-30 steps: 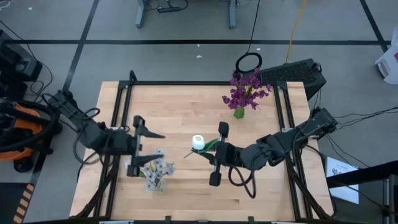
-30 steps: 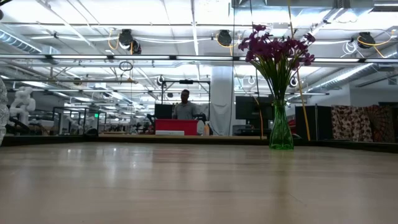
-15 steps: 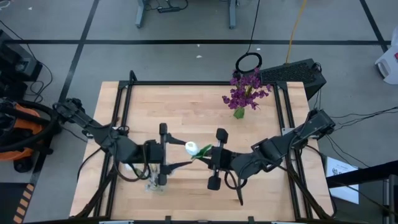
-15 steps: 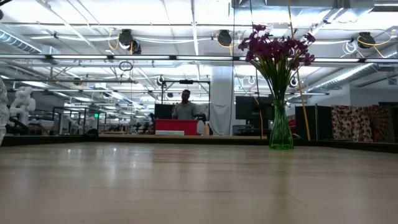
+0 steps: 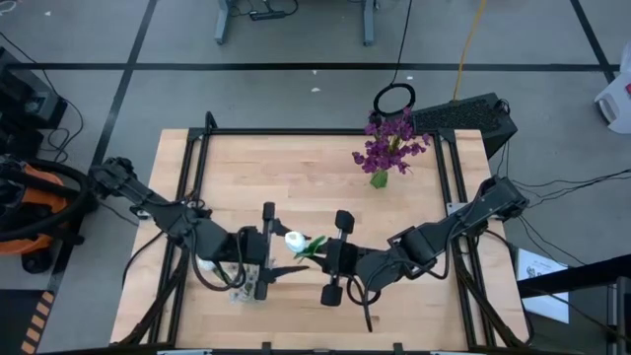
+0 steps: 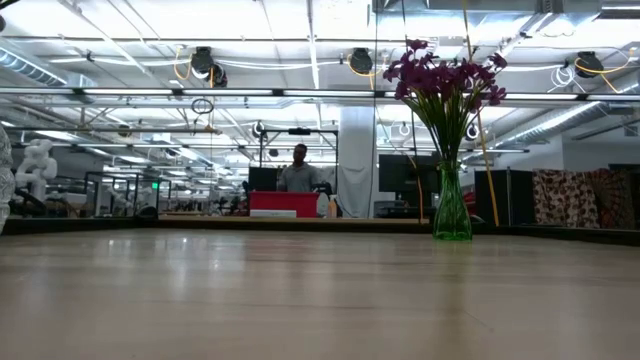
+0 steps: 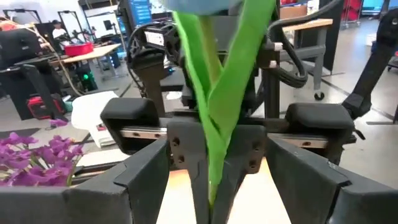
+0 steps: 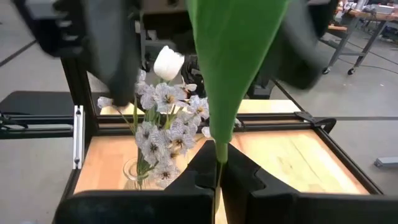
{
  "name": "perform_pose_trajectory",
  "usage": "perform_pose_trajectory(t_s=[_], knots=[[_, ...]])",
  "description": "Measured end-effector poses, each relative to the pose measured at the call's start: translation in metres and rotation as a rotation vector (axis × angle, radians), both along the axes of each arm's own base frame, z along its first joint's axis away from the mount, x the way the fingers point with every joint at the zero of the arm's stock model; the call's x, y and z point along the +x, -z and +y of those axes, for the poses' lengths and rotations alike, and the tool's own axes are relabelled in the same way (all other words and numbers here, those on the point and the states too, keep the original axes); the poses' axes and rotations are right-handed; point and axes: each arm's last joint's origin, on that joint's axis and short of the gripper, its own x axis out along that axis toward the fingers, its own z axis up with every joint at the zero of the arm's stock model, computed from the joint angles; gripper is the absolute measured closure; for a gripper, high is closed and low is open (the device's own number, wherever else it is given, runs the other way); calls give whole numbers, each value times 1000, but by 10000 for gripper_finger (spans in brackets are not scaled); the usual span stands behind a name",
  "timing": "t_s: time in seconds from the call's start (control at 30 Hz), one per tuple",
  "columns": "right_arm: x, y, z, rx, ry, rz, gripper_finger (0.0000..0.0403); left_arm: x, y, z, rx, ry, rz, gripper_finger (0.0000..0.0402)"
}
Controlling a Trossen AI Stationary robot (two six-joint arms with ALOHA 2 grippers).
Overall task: Sort flowers into vase by color
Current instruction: Put the white flower into the transparent vase
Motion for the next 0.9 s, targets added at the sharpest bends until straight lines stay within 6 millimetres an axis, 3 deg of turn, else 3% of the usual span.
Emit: perform_pose_trajectory(t_s=[0.23,0.73,0.9], knots=[[0,0,0,-1,0,2,402,6,7,-4,12,0,20,137],[0,0,0,-5,-1,2,402,19,13,9,-33,-1,48,138],[0,1,0,-12,-2,9,402,18,13,9,-32,-1,50,168]])
